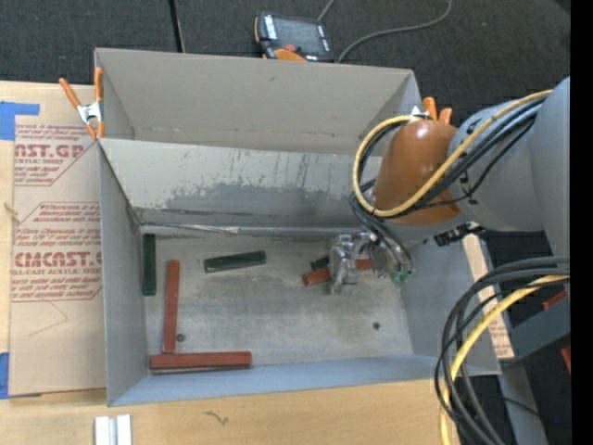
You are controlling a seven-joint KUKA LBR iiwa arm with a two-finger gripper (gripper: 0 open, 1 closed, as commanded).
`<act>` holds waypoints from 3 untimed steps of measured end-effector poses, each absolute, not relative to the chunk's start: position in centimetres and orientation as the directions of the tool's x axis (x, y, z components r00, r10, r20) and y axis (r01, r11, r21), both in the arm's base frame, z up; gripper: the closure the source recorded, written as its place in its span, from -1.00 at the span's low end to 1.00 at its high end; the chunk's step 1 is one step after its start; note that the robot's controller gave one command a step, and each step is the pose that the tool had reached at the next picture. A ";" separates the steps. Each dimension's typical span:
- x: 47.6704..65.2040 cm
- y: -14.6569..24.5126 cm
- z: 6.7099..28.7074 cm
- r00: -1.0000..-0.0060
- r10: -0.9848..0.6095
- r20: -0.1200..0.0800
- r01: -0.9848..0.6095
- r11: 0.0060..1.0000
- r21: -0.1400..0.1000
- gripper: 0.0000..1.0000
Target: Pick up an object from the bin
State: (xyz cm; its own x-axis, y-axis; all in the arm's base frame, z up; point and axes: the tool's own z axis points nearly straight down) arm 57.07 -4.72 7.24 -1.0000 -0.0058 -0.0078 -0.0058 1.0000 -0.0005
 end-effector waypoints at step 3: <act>59.1 -5.6 7.2 -0.867 -0.498 -0.005 -0.498 0.867 -0.001 1.00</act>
Offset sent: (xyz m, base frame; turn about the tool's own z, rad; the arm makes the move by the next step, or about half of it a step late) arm 0.0000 0.0000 0.0000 0.0000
